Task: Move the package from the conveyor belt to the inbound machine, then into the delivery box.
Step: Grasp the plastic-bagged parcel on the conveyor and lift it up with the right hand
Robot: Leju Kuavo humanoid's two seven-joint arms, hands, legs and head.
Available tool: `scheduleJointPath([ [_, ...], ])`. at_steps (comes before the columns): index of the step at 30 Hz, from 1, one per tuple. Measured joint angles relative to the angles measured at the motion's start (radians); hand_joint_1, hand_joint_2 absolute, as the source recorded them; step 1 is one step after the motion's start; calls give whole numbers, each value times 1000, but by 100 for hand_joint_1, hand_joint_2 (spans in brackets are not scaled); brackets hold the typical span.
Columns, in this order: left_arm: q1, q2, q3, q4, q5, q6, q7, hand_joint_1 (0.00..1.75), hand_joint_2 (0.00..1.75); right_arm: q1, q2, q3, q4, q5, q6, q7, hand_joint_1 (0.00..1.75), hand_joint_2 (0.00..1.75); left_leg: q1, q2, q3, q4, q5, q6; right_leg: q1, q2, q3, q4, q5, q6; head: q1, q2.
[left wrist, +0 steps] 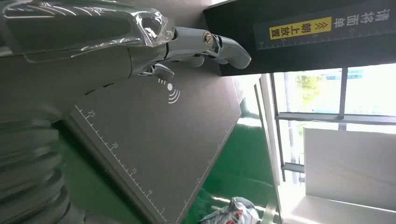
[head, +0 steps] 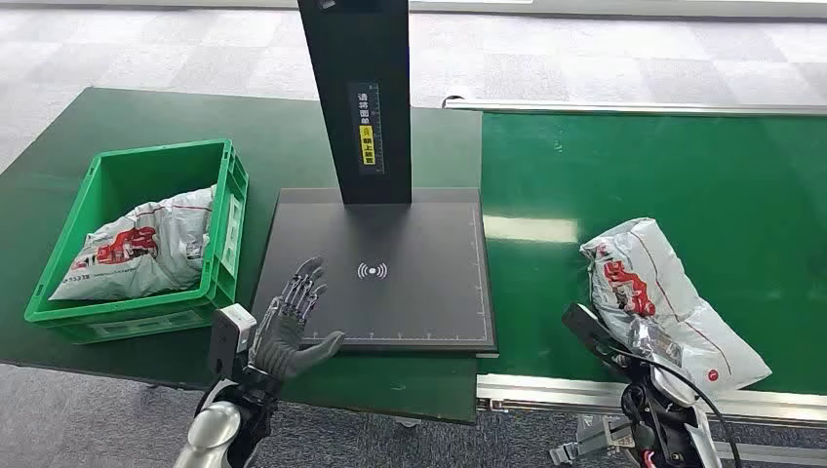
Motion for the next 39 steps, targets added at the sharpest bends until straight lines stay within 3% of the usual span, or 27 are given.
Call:
scheduleJointPath([
  [28, 29, 7, 26, -13, 2, 0, -15, 0, 175, 17, 35, 1, -54, -3, -58, -22, 175, 175, 0, 0, -3, 0, 0, 0, 0, 0, -3, 0, 0, 0, 0, 0],
  [34, 40, 8, 28, -43, 5, 8, -15, 0, 175, 15, 45, 0, -98, -94, -213, -166, 175, 175, 0, 0, -4, 0, 0, 0, 0, 0, -4, 0, 0, 0, 0, 0],
  [39, 45, 12, 34, -65, 20, 24, -28, 0, 175, 16, 60, 0, -185, -272, -386, -411, 175, 175, 0, 0, -4, 0, 0, 0, 0, 0, -5, 0, 0, 0, 0, 0],
])
